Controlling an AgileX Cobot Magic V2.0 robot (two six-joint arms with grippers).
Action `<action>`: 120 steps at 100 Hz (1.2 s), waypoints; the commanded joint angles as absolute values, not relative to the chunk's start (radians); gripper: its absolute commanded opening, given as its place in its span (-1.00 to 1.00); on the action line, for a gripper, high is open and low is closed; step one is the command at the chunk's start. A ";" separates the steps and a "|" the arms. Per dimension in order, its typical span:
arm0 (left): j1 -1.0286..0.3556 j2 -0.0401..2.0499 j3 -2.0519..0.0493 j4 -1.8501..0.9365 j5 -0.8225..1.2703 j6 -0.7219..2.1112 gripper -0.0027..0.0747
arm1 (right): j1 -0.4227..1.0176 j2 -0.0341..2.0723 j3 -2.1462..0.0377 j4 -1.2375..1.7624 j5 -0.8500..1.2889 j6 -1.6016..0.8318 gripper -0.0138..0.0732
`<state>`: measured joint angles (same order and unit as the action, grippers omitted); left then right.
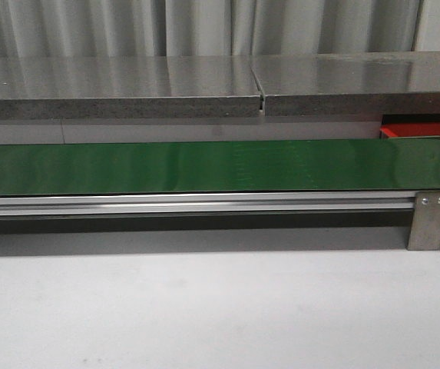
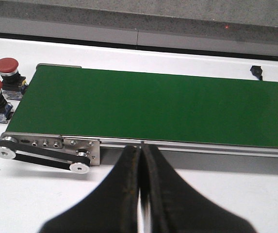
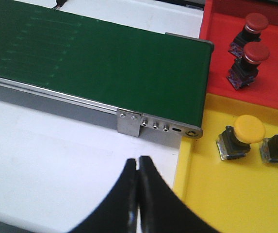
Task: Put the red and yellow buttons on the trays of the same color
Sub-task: 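Move the left gripper over a red push-button on the table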
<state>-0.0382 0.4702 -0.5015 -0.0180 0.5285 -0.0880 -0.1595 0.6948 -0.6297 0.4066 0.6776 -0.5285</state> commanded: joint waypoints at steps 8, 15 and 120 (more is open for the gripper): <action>-0.045 0.473 -0.529 -0.027 0.459 -0.090 -0.58 | -0.159 0.688 -0.653 0.424 0.625 -0.539 -0.84; -0.045 0.473 -0.529 -0.027 0.459 -0.090 -0.24 | -0.159 0.688 -0.653 0.424 0.625 -0.539 -0.84; 0.263 1.160 -0.898 -0.035 0.385 -0.245 0.54 | -0.159 0.688 -0.653 0.424 0.624 -0.539 -0.84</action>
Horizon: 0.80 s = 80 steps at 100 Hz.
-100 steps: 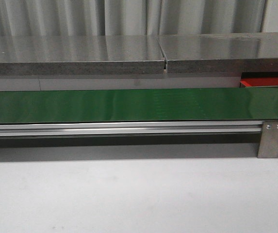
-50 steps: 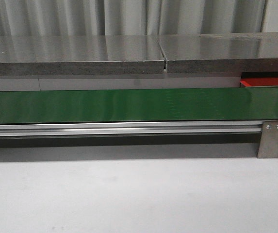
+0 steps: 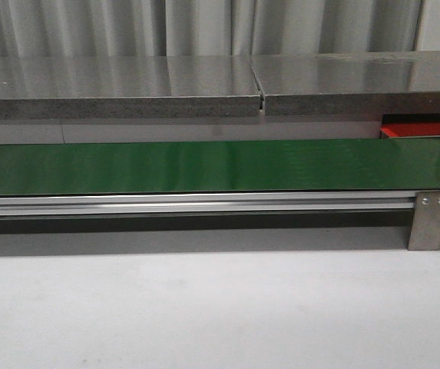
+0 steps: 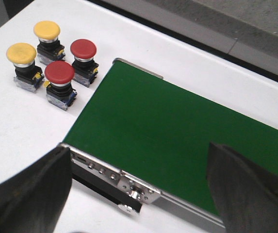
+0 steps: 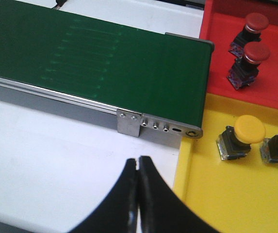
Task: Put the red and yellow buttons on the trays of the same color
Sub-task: 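Move the left gripper over a red push-button on the table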
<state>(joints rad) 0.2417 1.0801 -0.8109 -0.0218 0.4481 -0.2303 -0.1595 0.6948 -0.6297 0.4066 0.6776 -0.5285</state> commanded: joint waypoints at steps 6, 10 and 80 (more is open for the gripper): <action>0.278 1.233 -0.941 -0.035 0.388 -0.246 0.54 | -0.159 0.688 -0.653 0.424 0.624 -0.539 -0.84; 0.288 1.268 -0.966 -0.035 0.386 -0.246 0.54 | -0.159 0.688 -0.653 0.424 0.624 -0.539 -0.84; 0.462 1.726 -1.253 -0.018 0.437 -0.246 0.54 | -0.159 0.688 -0.653 0.424 0.624 -0.539 -0.84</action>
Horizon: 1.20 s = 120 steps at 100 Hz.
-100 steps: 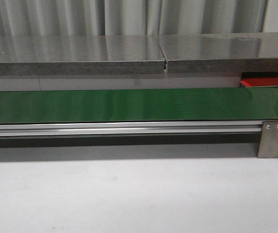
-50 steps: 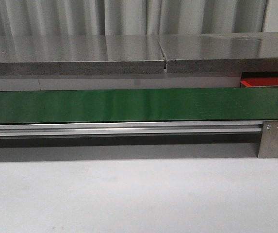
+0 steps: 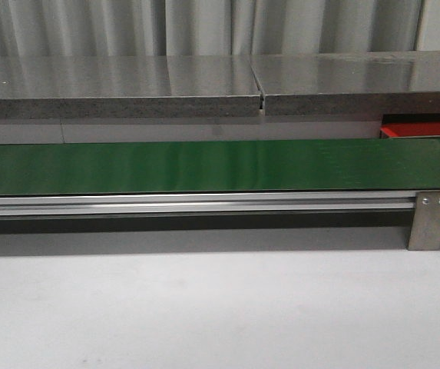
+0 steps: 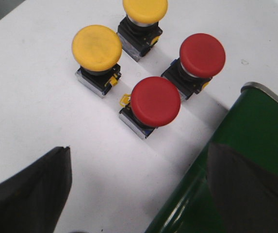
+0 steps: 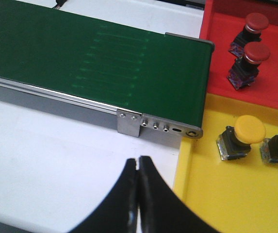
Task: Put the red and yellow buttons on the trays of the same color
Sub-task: 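Move the left gripper over a red push-button on the table, then close the left gripper on the red button and lift it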
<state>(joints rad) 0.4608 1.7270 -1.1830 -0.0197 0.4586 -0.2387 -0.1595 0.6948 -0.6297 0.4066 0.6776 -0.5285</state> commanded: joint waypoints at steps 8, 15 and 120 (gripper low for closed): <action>0.462 1.769 -1.295 -0.018 0.460 -0.246 0.54 | -0.159 0.688 -0.653 0.424 0.624 -0.539 -0.84; 0.460 1.799 -1.328 -0.018 0.485 -0.246 0.54 | -0.159 0.688 -0.653 0.424 0.623 -0.539 -0.84; 0.444 1.986 -1.476 -0.015 0.477 -0.224 0.54 | -0.159 0.688 -0.653 0.424 0.623 -0.539 -0.84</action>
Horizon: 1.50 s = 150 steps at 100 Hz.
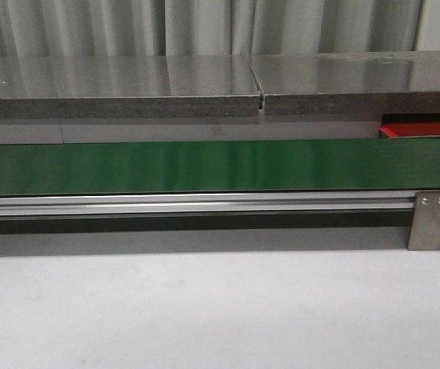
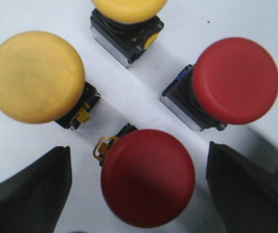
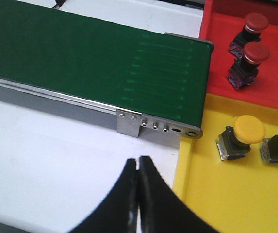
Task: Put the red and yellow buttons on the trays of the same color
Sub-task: 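Close the left gripper on the red button and lift it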
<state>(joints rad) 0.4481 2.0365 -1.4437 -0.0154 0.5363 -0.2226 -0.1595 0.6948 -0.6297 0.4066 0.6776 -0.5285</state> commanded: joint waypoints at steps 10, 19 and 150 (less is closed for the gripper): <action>0.444 1.986 -1.476 -0.015 0.462 -0.224 0.53 | -0.159 0.688 -0.653 0.424 0.623 -0.539 -0.84; 0.444 1.986 -1.476 -0.015 0.452 -0.224 0.40 | -0.159 0.688 -0.653 0.424 0.623 -0.539 -0.84; 0.375 1.687 -1.476 -0.024 0.619 -0.208 -0.98 | -0.159 0.688 -0.653 0.424 0.623 -0.539 -0.84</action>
<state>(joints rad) 0.3901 1.7778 -1.4437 -0.0174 0.6289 -0.2190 -0.1595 0.6948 -0.6297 0.4066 0.6776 -0.5285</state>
